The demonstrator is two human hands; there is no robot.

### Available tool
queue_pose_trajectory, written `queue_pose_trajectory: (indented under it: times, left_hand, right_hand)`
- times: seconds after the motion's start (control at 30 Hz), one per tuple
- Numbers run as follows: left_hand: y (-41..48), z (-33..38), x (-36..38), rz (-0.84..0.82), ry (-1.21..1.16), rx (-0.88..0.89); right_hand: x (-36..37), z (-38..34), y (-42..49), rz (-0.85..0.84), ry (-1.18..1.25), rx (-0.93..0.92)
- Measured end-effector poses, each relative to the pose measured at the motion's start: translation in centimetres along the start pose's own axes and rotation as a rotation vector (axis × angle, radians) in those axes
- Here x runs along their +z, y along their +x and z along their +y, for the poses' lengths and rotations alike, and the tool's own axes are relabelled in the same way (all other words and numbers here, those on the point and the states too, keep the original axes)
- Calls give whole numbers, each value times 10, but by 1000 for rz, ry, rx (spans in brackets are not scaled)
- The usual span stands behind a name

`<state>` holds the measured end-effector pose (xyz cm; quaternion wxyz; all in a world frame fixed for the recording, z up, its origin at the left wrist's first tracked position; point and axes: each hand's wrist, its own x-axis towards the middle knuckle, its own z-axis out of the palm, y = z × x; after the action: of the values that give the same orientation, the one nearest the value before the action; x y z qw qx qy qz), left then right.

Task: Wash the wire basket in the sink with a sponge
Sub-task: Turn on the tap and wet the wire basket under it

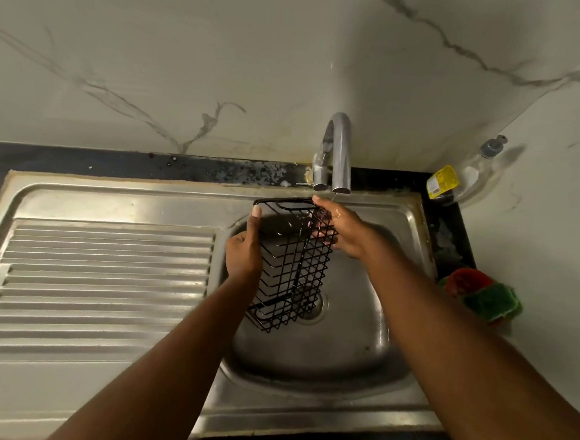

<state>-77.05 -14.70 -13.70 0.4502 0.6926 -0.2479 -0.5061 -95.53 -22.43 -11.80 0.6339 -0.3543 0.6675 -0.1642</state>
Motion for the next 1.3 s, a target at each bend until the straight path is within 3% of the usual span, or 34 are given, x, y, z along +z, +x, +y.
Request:
queue_pose_trajectory:
  times: [0.17, 0.33, 0.47, 0.57, 0.73, 0.9, 1.03, 1.2, 1.3]
  left_hand:
    - [6, -14, -1, -35, -163, -111]
    - [2, -14, -5, -119, -254, -166]
    - [16, 2, -6, -199, -235, -92]
    - [27, 14, -6, -291, -59, 39]
    - [27, 31, 4, -490, 540, 362]
    - [16, 31, 23, -343, 521, 468]
    - [23, 38, 26, -441, 321, 207]
    - [23, 31, 20, -280, 505, 283]
    - [28, 31, 11, -250, 361, 245]
  right_hand:
    - [-4, 12, -1, -121, 176, -48]
    - [3, 12, -2, -3, 252, -85]
    - [4, 6, -3, 102, 143, -78]
    - [6, -3, 1, 163, -1, -165]
    - [19, -20, -1, 179, -351, -236]
    - [24, -40, -5, 221, -405, -200]
    - [24, -31, 3, 206, -392, -178]
    - [27, -14, -9, 199, -399, -287]
    - [16, 5, -17, 187, -435, -346]
